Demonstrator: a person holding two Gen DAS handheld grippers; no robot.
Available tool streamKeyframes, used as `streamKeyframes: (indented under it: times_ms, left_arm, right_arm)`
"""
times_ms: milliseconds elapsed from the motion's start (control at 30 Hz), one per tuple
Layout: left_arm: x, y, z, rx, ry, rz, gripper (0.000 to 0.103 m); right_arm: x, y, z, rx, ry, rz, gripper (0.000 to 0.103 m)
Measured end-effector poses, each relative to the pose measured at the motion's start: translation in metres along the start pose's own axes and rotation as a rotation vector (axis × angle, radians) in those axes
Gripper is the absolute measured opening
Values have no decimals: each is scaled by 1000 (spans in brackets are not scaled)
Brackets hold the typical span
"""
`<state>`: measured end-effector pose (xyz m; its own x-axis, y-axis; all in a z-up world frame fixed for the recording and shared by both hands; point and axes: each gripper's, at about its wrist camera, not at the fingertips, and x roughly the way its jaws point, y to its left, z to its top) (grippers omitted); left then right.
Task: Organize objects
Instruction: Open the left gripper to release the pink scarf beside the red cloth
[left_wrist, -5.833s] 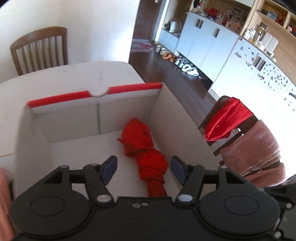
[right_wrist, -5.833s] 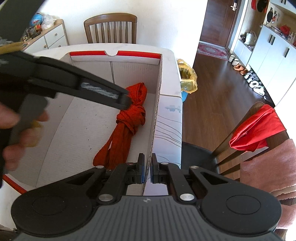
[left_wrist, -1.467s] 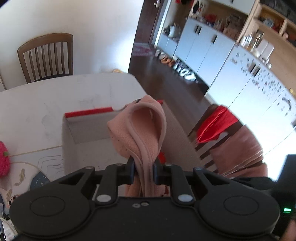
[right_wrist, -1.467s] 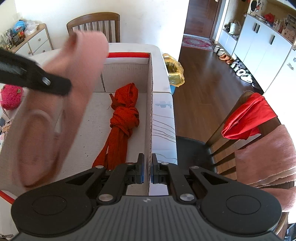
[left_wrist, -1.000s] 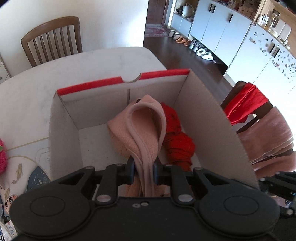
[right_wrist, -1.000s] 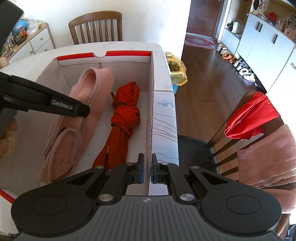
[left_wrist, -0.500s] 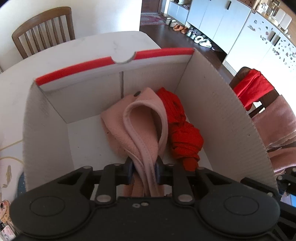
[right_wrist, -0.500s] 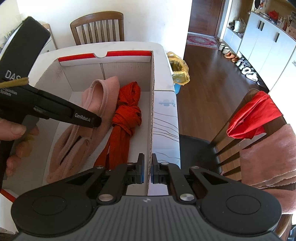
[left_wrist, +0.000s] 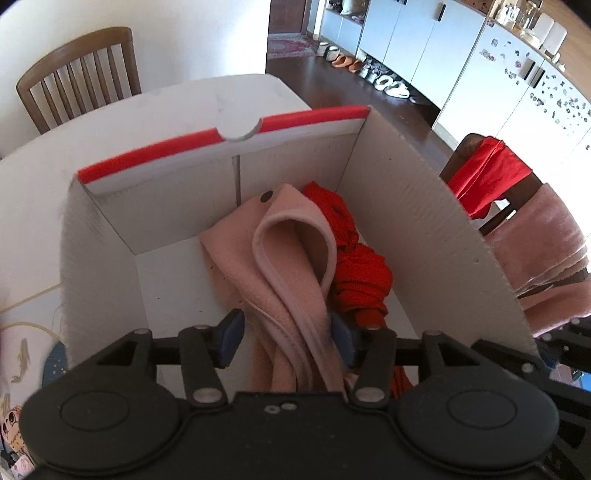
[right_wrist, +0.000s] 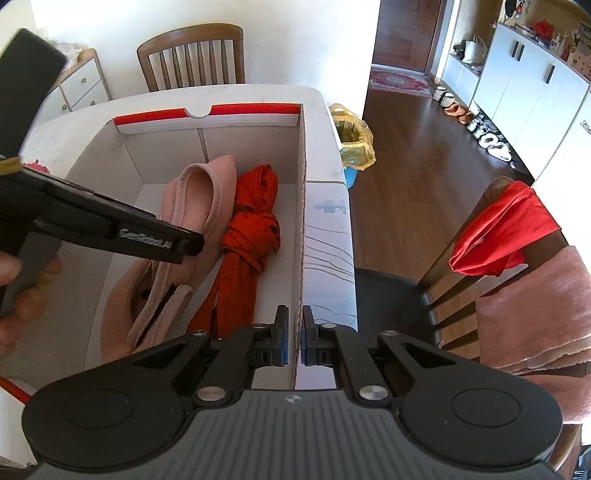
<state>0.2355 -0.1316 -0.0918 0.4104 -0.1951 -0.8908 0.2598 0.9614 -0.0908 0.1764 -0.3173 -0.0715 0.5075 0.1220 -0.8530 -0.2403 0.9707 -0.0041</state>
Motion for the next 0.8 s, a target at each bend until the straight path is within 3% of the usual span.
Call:
streamKeyframes:
  times_ms: [533, 800]
  left_arm:
    - [-77, 1, -14, -43, -165, -15, 63]
    - [-109, 16, -32, -77, -237, 28, 69]
  right_arm:
    - [1, 7, -4, -32, 5, -43, 5]
    - [0, 10, -4, -47, 6, -60, 5]
